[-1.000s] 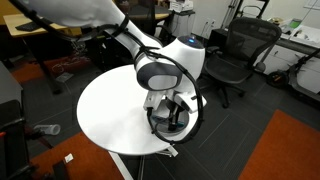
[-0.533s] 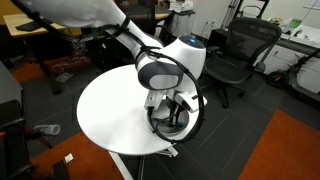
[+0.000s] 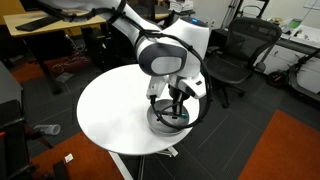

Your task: Remove the marker from the mug cup and place it on the table

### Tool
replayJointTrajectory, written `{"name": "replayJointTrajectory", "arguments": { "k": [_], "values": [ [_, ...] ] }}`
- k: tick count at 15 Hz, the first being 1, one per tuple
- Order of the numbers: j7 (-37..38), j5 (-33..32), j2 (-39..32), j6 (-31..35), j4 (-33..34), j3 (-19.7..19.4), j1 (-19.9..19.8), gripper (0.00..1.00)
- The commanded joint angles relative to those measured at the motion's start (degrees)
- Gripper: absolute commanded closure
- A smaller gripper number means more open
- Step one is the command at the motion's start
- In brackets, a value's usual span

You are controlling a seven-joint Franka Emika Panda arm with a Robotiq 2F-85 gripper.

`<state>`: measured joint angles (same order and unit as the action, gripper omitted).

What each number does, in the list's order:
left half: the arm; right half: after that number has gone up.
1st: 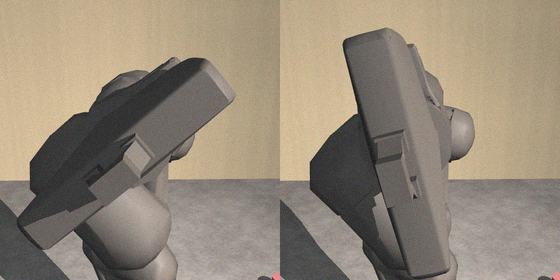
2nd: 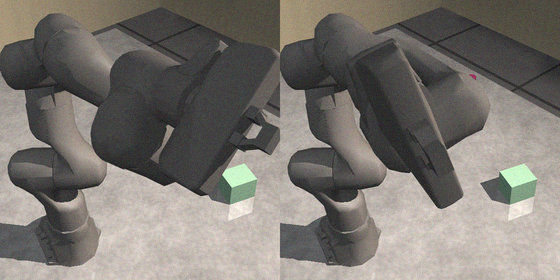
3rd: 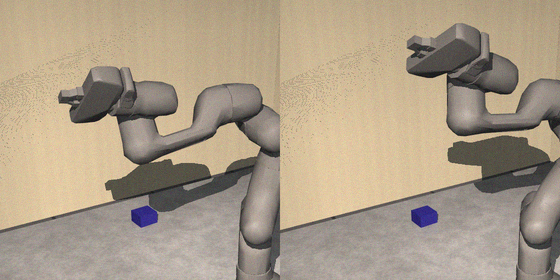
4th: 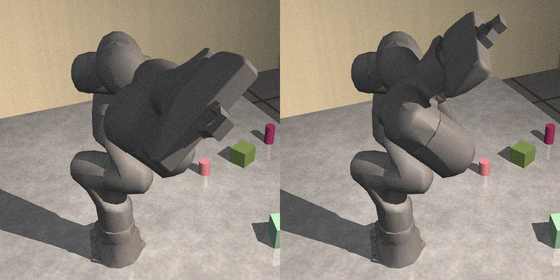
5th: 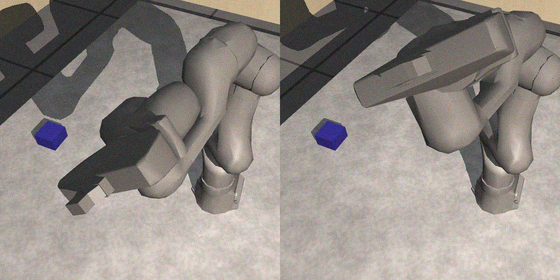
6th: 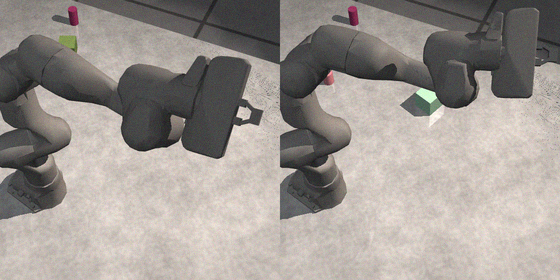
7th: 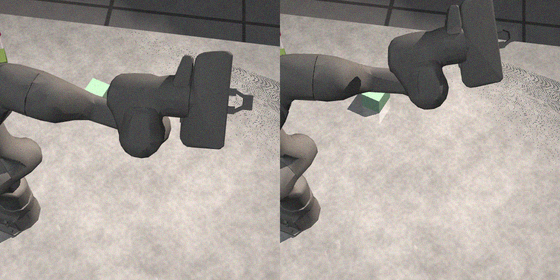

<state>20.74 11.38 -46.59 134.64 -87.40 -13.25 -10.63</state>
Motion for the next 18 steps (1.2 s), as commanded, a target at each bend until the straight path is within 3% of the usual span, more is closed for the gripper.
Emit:
{"name": "replayJointTrajectory", "arguments": {
  "k": [1,11,18],
  "values": [
    [2.0,-2.5,6.7,-1.8,-4.9,-1.1,1.8,0.95],
    [5.6,-9.0,21.2,-0.6,-21.1,-1.8,6.2,0.95],
    [6.2,-12.5,27.7,-0.2,-31.9,0.4,9.3,0.95]
  ]
}}
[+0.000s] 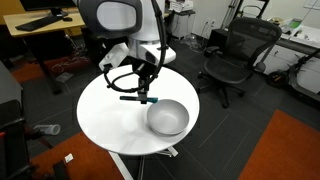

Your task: Remove the marker from the mug cup and place it on the table

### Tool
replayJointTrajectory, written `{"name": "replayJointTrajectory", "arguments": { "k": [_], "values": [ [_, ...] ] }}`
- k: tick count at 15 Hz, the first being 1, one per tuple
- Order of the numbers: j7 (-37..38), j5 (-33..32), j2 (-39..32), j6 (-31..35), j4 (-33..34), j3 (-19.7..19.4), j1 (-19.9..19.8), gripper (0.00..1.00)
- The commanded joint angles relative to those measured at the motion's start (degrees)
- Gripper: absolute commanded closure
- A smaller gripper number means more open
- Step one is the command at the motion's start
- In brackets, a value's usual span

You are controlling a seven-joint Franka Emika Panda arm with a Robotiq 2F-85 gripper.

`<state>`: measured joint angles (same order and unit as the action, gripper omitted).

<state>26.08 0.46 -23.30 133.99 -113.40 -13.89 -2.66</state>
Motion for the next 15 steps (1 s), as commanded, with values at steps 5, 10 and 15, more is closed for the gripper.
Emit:
{"name": "replayJointTrajectory", "arguments": {
  "k": [5,10,15],
  "values": [
    [-1.0,-1.0,4.8,3.9,-10.8,4.4,2.8,0.95],
    [0.4,-1.1,3.6,10.8,-14.3,5.9,4.7,0.95],
    [-1.0,-0.1,1.2,16.4,-15.7,6.4,5.6,0.95]
  ]
}}
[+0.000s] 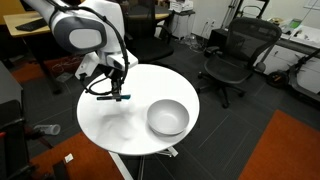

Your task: Remove the marker from the mug cup and place it on the table

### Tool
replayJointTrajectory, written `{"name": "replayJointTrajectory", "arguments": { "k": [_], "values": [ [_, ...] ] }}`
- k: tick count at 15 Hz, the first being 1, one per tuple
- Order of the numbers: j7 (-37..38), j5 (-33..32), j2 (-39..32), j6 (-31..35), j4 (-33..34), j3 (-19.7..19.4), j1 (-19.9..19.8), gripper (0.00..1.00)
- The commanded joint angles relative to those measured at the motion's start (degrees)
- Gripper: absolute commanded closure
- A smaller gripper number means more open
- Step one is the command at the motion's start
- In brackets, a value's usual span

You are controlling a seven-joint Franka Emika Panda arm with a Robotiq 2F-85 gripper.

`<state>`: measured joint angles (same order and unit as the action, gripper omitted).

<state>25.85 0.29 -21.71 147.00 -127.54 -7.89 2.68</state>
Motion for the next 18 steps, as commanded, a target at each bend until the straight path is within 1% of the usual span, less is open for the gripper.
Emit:
{"name": "replayJointTrajectory", "arguments": {
  "k": [1,6,11,12,13,18],
  "values": [
    [-1.0,0.1,-1.1,4.4,-1.5,0.5,0.3,0.95],
    [-3.4,1.3,-4.3,8.2,-0.7,1.3,-0.2,0.95],
    [-5.1,2.0,-6.5,8.6,0.2,1.6,-0.7,0.95],
    [-5.5,2.1,-6.7,8.4,0.3,1.6,-0.7,0.56],
    [-6.0,2.2,-6.9,8.4,0.4,1.7,-0.9,0.55],
    [-6.8,2.1,-6.4,8.3,0.1,1.6,-0.6,0.2]
  ]
}}
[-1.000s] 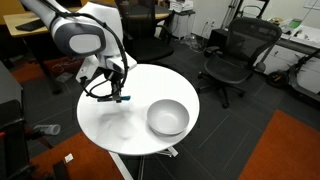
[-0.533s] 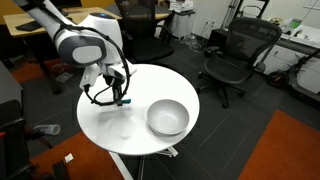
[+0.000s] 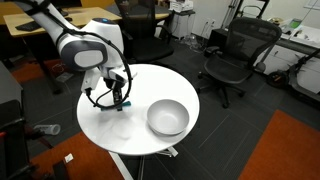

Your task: Remove the marker from the mug cup and place it on the table

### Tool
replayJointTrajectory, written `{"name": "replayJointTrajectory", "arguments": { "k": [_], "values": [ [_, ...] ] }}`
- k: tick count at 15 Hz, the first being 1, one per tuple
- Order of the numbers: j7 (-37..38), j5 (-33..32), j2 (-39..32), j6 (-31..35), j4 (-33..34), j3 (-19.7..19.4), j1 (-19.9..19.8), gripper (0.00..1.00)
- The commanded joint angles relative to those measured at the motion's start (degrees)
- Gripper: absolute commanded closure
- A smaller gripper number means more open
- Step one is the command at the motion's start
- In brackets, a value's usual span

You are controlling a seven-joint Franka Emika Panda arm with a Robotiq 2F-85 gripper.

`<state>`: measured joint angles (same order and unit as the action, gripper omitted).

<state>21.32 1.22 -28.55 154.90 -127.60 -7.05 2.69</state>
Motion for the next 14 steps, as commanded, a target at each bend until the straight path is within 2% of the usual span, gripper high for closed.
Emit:
{"name": "replayJointTrajectory", "arguments": {
  "k": [1,3,9,14],
  "values": [
    [-2.5,1.2,0.8,0.5,0.1,0.9,-0.7,0.11],
    [-3.3,1.4,1.3,0.1,0.1,1.2,-0.9,0.0],
    [-6.6,2.8,4.1,-1.6,-0.6,2.9,-1.9,0.0],
    [-6.4,1.8,8.4,-3.7,-1.3,2.3,-1.3,0.0]
  ]
}}
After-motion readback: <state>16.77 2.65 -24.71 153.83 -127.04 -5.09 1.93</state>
